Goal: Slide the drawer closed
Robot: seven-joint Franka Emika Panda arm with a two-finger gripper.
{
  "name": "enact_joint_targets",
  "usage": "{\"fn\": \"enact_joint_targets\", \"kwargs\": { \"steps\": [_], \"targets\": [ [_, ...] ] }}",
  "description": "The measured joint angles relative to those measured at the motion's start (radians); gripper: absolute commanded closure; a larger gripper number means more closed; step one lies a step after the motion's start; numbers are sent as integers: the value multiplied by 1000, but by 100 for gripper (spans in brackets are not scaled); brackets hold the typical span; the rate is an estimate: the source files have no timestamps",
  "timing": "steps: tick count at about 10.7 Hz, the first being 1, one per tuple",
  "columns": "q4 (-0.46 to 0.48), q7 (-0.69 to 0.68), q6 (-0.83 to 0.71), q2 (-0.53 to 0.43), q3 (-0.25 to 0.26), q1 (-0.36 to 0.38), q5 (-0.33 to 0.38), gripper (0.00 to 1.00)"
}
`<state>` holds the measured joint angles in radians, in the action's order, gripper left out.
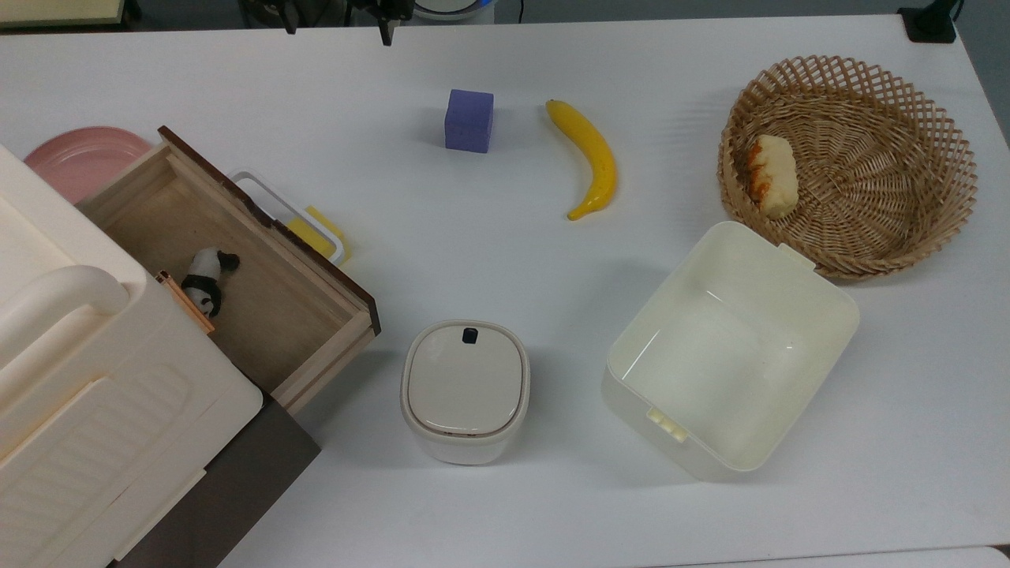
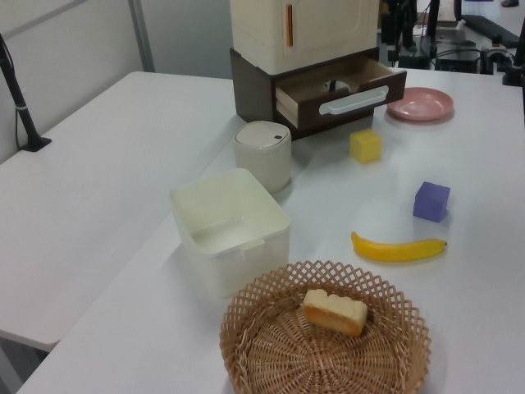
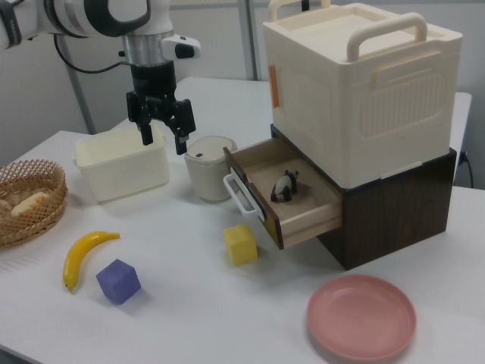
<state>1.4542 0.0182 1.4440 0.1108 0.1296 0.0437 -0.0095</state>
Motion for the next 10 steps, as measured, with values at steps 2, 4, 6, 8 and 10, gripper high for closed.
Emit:
{"fn": "enact_joint_targets", "kwargs": {
  "steps": [2, 4, 6, 8, 10],
  "targets": [
    [0, 1, 0, 0, 0, 0, 0, 13],
    [0, 50, 0, 0, -1, 1, 0, 44],
    [1, 158, 0, 1, -3, 4, 5, 58],
    [9, 353, 0, 5, -3, 23, 12, 71],
    [59, 509, 53, 20, -4, 62, 13, 76]
  ]
}}
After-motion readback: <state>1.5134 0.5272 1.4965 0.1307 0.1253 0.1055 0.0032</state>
